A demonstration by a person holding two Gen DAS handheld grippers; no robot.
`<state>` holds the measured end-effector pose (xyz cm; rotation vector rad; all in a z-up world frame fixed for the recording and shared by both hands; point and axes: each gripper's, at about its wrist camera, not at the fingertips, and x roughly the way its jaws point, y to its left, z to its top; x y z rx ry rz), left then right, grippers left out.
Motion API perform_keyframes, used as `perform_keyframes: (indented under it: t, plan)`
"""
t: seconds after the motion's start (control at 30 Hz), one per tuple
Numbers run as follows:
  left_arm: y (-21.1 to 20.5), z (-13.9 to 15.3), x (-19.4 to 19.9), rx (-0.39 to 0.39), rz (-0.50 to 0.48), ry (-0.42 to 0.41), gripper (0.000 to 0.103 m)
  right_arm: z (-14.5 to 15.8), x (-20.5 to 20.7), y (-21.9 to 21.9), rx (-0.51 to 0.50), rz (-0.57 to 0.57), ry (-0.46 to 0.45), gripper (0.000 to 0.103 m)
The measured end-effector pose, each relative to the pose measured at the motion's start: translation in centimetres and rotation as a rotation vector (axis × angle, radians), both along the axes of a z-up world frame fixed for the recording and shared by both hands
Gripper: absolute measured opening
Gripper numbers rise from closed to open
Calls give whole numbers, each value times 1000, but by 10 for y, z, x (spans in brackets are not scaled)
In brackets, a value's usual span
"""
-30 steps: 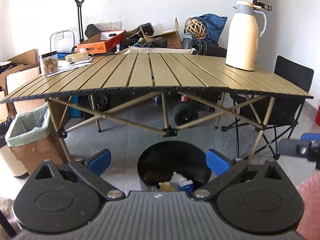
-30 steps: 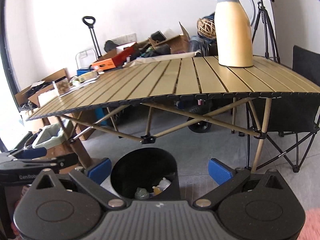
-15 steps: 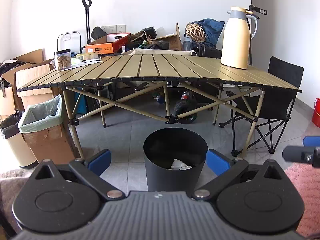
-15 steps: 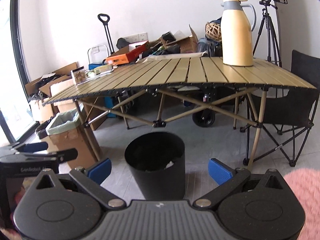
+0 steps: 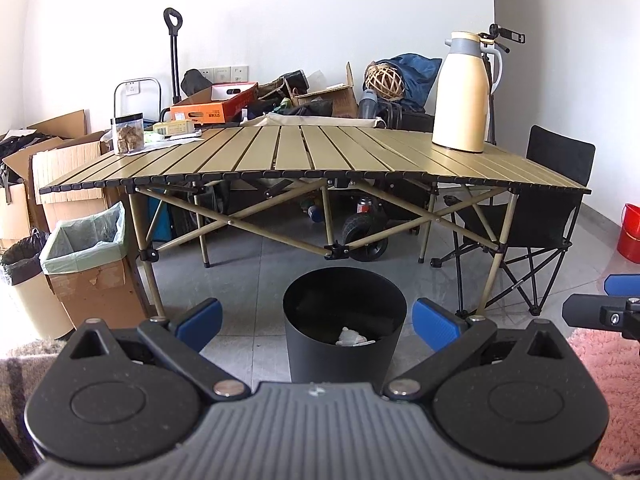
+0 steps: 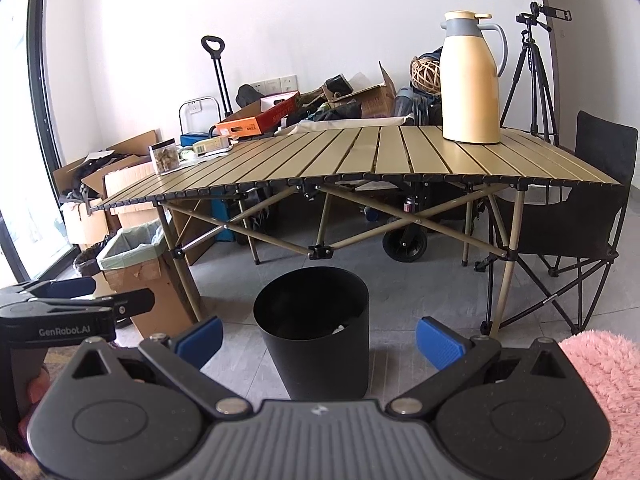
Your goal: Collect trash
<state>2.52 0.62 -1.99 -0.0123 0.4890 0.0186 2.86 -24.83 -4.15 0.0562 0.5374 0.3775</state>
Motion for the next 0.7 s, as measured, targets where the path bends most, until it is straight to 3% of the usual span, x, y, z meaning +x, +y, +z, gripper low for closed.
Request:
perform_keyframes:
  t: [0.7]
  plan:
    - [-1,4,-1,7,0,-12,103,1,0,-3,1,0,-3,103]
